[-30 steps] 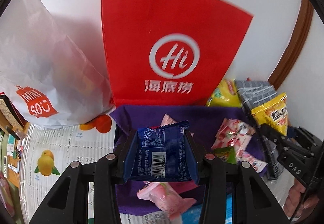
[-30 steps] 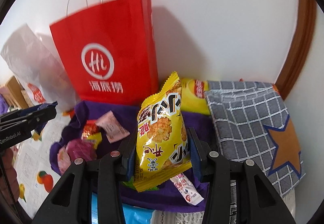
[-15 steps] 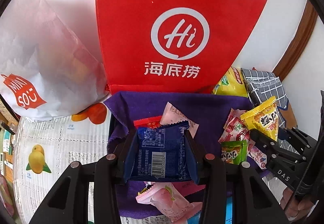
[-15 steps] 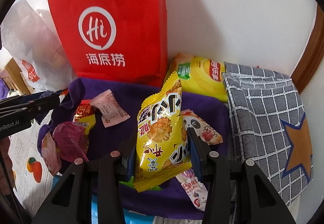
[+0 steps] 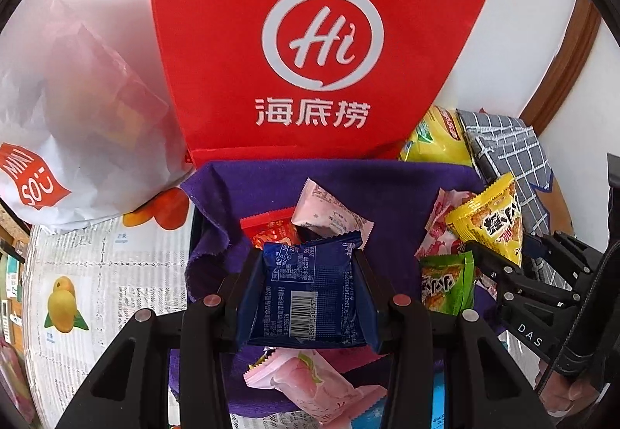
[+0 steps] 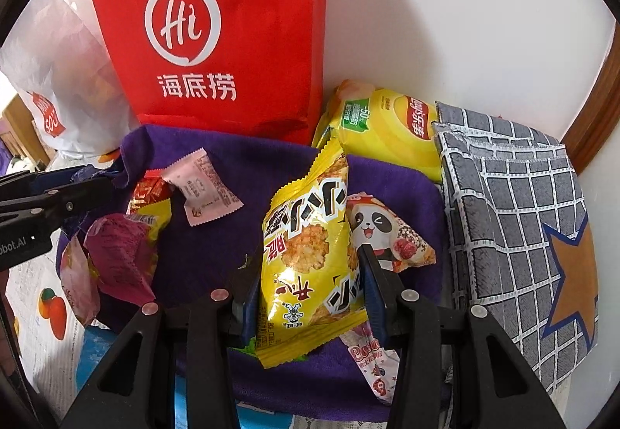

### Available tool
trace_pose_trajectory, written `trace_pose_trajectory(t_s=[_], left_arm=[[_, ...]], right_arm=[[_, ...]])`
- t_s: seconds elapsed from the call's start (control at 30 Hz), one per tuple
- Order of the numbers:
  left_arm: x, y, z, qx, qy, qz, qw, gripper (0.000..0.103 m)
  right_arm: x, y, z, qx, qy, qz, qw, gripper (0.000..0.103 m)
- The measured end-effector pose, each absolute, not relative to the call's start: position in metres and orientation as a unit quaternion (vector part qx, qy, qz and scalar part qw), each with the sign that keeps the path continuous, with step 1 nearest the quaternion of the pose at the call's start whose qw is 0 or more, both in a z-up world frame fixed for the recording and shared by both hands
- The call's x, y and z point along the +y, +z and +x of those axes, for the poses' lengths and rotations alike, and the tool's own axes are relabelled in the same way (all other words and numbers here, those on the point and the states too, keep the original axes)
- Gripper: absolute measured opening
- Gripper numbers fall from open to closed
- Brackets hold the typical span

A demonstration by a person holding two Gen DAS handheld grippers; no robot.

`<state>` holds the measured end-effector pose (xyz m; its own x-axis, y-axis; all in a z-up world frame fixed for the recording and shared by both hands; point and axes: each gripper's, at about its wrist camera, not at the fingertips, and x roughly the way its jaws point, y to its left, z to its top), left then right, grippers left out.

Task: Organize snacks
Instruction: 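Lower both tools and open them to release the packets on the towel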

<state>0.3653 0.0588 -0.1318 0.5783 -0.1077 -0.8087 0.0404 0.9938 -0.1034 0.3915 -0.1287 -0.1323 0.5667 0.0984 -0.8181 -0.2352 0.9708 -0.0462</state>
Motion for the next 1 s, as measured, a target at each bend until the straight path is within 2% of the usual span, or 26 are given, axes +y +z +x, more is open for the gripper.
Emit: trace_pose_trajectory(t_s=[1.0], left_arm=[[0.048,-0.144,0.371,0.47,-0.045,-0.02,0.881,0.043]], right_arm=[[-0.126,-0.138,0.393,0.457,0.095,-0.095,0.879,0.045]])
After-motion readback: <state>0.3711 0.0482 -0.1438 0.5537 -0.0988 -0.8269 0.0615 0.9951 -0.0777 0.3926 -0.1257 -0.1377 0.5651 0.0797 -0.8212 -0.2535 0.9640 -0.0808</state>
